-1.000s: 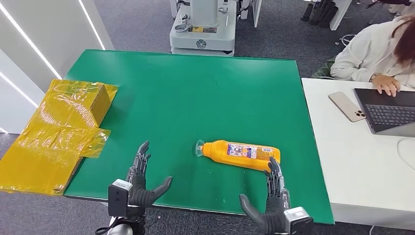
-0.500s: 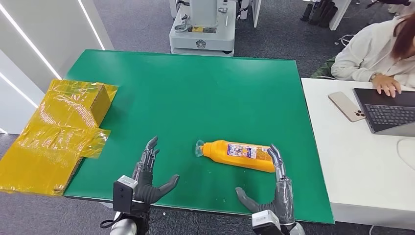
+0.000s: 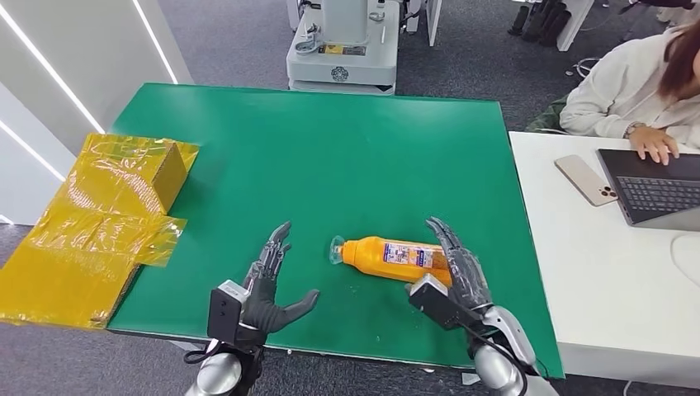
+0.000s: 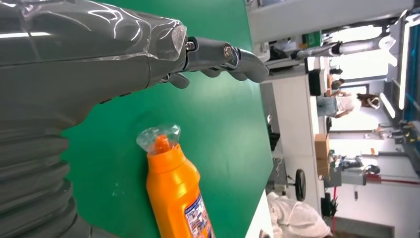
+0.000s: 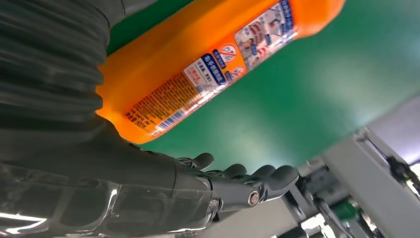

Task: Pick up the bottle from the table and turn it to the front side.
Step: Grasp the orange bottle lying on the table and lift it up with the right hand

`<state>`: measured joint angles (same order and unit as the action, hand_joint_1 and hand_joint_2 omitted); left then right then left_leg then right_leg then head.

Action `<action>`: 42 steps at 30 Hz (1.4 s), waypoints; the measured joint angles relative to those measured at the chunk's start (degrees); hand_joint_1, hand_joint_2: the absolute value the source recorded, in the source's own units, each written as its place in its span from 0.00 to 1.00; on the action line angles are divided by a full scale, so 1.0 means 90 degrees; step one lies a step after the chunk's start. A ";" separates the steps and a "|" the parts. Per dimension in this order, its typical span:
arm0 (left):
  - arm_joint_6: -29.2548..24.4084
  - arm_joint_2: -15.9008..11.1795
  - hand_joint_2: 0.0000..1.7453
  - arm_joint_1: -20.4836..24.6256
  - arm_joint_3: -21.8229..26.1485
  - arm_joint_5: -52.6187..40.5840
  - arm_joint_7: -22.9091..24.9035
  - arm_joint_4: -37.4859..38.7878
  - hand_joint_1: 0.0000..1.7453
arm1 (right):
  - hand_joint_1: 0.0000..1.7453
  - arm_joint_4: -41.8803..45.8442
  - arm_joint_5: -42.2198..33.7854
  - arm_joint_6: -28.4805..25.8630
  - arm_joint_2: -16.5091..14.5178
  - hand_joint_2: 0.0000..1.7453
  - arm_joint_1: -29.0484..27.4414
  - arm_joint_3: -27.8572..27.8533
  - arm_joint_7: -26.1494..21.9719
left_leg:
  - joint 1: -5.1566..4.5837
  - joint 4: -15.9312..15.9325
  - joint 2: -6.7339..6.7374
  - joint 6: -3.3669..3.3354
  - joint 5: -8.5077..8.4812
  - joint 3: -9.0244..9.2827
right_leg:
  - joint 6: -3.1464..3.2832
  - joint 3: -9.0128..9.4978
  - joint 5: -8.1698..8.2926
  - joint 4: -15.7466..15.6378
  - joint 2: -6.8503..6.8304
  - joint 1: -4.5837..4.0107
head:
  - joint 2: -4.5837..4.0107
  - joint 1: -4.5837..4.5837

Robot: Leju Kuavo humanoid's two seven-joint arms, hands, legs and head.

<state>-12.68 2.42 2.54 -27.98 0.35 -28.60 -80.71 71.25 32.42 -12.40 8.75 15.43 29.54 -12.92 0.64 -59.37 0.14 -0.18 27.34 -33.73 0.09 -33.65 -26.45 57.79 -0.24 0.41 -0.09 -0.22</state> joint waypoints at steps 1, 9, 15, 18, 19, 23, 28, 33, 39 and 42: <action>0.0040 -0.0003 1.00 0.0005 -0.0007 -0.0002 0.0029 0.0012 0.00 | 0.00 -0.0172 -0.0079 0.0178 0.0052 1.00 0.0154 0.0047 0.0060 | 0.0000 0.0000 0.0002 0.0000 0.0000 -0.0002 | 0.0000 -0.0002 0.0001 0.0000 0.0001 0.0001 | 0.0000 0.0001; 0.0336 -0.0008 1.00 0.0077 -0.0016 -0.0044 0.0160 0.0084 0.00 | 0.00 -0.1334 -0.0334 0.0992 0.0467 1.00 0.1266 0.0648 0.0317 | -0.0001 -0.0003 -0.0001 0.0000 -0.0001 -0.0002 | 0.0001 -0.0003 0.0002 0.0000 0.0000 0.0001 | 0.0000 -0.0001; 0.0465 -0.0009 1.00 0.0084 -0.0017 -0.0014 0.0274 0.0108 0.00 | 0.00 -0.1540 -0.0203 0.1590 0.0711 1.00 0.1628 0.1154 0.0661 | 0.0000 -0.0002 0.0004 0.0000 0.0000 0.0000 | 0.0001 -0.0004 0.0002 0.0000 0.0005 0.0001 | 0.0000 0.0000; 0.0536 -0.0008 1.00 0.0086 -0.0015 0.0058 0.0347 0.0120 0.00 | 0.04 -0.1612 -0.0181 0.1966 0.0830 1.00 0.1879 0.1491 0.0833 | 0.0000 -0.0002 0.0004 0.0000 -0.0001 -0.0001 | 0.0001 -0.0004 0.0003 0.0000 0.0005 0.0000 | 0.0000 0.0000; 0.0555 -0.0008 1.00 0.0087 -0.0015 0.0081 0.0364 0.0121 0.00 | 0.24 -0.1635 -0.0203 0.2087 0.0859 1.00 0.1962 0.1595 0.0867 | 0.0000 -0.0002 0.0004 0.0001 -0.0001 0.0000 | 0.0002 -0.0004 0.0003 0.0001 0.0005 0.0000 | 0.0000 0.0000; 0.0618 -0.0008 1.00 0.0088 -0.0015 0.0155 0.0409 0.0124 0.00 | 0.89 -0.1686 -0.0429 0.2463 0.0991 1.00 0.2243 0.1951 0.0906 | 0.0000 -0.0003 0.0003 0.0002 -0.0002 0.0000 | 0.0003 -0.0003 0.0005 0.0001 0.0004 0.0001 | 0.0000 0.0000; 0.0701 -0.0008 1.00 0.0088 -0.0015 0.0284 0.0456 0.0163 0.00 | 0.93 -0.1709 -0.0645 0.2522 0.1125 1.00 0.2443 0.2307 0.0913 | -0.0001 -0.0003 0.0002 0.0002 -0.0002 -0.0001 | 0.0002 -0.0003 0.0004 0.0001 0.0003 0.0001 | 0.0000 0.0000; 0.0778 -0.0008 1.00 0.0092 -0.0015 0.0415 0.0472 0.0224 0.00 | 1.00 -0.1756 -0.0710 0.2541 0.1155 1.00 0.2581 0.2546 0.0957 | -0.0001 -0.0003 0.0003 0.0001 -0.0001 -0.0001 | 0.0002 -0.0004 0.0003 0.0000 0.0004 0.0001 | 0.0001 -0.0001; 0.0780 -0.0008 1.00 0.0096 -0.0015 0.0487 0.0473 0.0259 0.00 | 1.00 -0.1815 -0.0831 0.2643 0.1158 1.00 0.2724 0.2753 0.0996 | 0.0000 -0.0003 0.0003 0.0002 -0.0002 0.0002 | 0.0002 -0.0003 0.0004 0.0001 0.0004 0.0000 | 0.0000 -0.0001; 0.0744 -0.0007 1.00 0.0096 -0.0015 0.0506 0.0486 0.0269 0.00 | 1.00 -0.1831 -0.1242 0.2598 0.1179 1.00 0.2715 0.2784 0.0889 | 0.0000 -0.0003 0.0002 0.0002 -0.0002 0.0002 | 0.0002 -0.0003 0.0004 0.0001 0.0004 0.0000 | 0.0000 0.0000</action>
<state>-5.98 2.36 3.40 -28.11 4.90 -24.23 -78.29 54.78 21.25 10.98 19.36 39.86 54.60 -4.92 0.63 -59.40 0.16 -0.16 27.32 -33.72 0.11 -33.68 -26.42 57.80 -0.21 0.41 -0.09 -0.22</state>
